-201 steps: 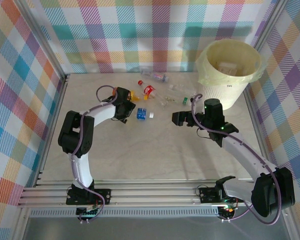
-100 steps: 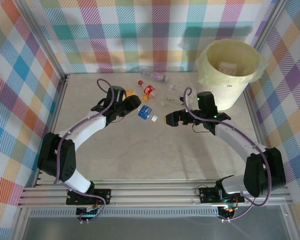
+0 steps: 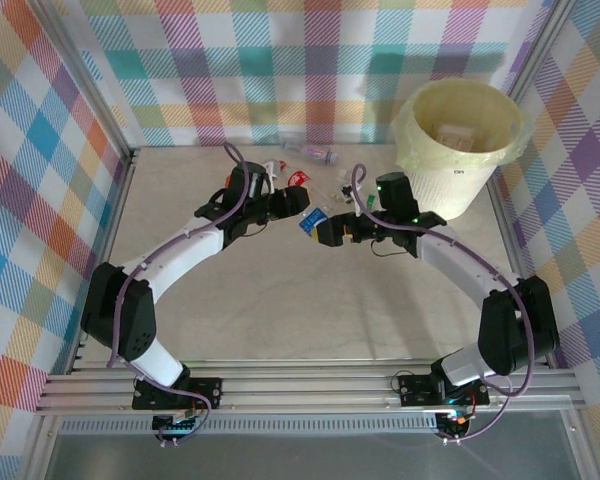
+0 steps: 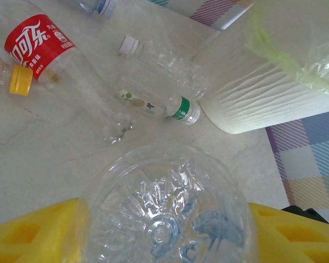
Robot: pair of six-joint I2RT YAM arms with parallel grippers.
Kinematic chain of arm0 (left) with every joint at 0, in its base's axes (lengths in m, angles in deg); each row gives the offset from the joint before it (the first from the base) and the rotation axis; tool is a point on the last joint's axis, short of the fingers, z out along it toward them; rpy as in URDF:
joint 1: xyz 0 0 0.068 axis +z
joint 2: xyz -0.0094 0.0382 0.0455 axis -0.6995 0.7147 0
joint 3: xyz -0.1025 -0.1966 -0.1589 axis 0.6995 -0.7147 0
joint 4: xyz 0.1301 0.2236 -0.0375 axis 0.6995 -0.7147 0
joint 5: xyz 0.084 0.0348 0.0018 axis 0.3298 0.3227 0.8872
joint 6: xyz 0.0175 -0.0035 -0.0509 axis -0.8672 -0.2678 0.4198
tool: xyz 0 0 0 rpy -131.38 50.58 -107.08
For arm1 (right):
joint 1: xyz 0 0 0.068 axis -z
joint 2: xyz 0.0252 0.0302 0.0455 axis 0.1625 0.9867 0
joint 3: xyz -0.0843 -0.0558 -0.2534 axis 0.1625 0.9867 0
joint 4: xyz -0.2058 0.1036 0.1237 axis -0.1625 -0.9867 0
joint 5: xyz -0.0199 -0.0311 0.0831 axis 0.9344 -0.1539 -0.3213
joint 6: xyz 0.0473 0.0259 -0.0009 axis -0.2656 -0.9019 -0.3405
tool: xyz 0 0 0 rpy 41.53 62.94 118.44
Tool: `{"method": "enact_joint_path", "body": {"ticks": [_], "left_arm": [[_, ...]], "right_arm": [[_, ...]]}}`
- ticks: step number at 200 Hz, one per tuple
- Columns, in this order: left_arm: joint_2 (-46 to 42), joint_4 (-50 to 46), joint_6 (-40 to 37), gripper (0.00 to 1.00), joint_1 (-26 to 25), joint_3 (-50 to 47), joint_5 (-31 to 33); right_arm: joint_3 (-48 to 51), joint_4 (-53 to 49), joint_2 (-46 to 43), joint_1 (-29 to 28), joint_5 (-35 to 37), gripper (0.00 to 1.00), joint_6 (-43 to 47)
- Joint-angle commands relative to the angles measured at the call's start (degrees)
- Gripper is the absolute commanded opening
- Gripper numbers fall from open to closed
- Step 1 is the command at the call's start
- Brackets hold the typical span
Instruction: Put the plastic bottles in the bin
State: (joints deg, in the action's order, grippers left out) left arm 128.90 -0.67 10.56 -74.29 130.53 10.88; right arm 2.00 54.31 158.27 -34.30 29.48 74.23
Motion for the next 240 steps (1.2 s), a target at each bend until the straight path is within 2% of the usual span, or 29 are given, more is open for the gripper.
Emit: {"method": "enact_joint_path", "body": {"ticks": [1, 28, 50, 70, 92, 106, 136, 147, 161, 173, 182, 208, 240], "left_arm": [[-0.32, 4.53, -0.13, 0.52, -3.18, 3.83, -11.40], [-0.74, 1.43, -2.59, 0.52, -3.16, 4.00, -9.09], [-0.93, -1.97, -4.83, 0.52, -3.05, 4.44, -6.77], [-0.53, -3.29, -5.60, 0.51, -3.04, 5.16, -6.94], [0.05, -1.22, -4.13, 0.51, -3.05, 5.36, -10.00], [0.54, 0.89, -2.71, 0.51, -3.07, 5.27, -11.36], [1.60, 2.85, -1.22, 0.51, -3.14, 6.06, -12.74], [1.95, 1.83, -1.38, 0.52, -3.09, 6.74, -11.93], [2.06, -1.20, -1.65, 0.63, -3.05, 8.10, -9.37], [1.73, -4.78, -1.22, 0.88, -2.89, 9.61, -5.55], [1.18, -7.18, -0.29, 0.99, -2.58, 10.58, -2.25], [-2.22, -9.59, 3.20, 1.00, -0.08, 11.43, 5.34], [-2.64, -19.49, 7.07, 1.00, 3.91, 15.64, 22.22]], "right_arm": [[-1.51, 1.88, 1.86, -0.81, 2.90, 1.00, -1.31], [-3.47, -1.83, 1.10, -0.80, 18.65, 1.00, -0.50], [-2.81, -1.15, -0.32, -0.76, 24.41, 1.00, 1.65], [-3.93, -2.57, 0.29, -0.71, 20.16, 1.00, 5.56], [-4.79, -3.13, 1.89, -0.71, 5.30, 1.00, 8.94], [-4.82, -1.94, 3.26, -0.72, 0.90, 0.98, 7.34], [-6.16, -2.25, 4.73, -0.64, 1.38, 0.73, 5.36], [-6.72, -2.31, 3.87, -0.47, 1.83, 0.68, 5.06], [-7.55, -3.18, 2.18, 0.29, 3.93, 0.64, 5.16], [-8.56, -4.58, 0.69, 1.80, 6.58, 0.62, 5.19], [-9.82, -6.56, -0.07, 3.54, 9.20, 0.60, 5.25], [-16.04, -12.37, 0.11, 10.80, 15.78, 0.57, 5.17], [-27.35, -12.81, 2.68, 20.10, 15.89, 0.57, 0.94]]}}
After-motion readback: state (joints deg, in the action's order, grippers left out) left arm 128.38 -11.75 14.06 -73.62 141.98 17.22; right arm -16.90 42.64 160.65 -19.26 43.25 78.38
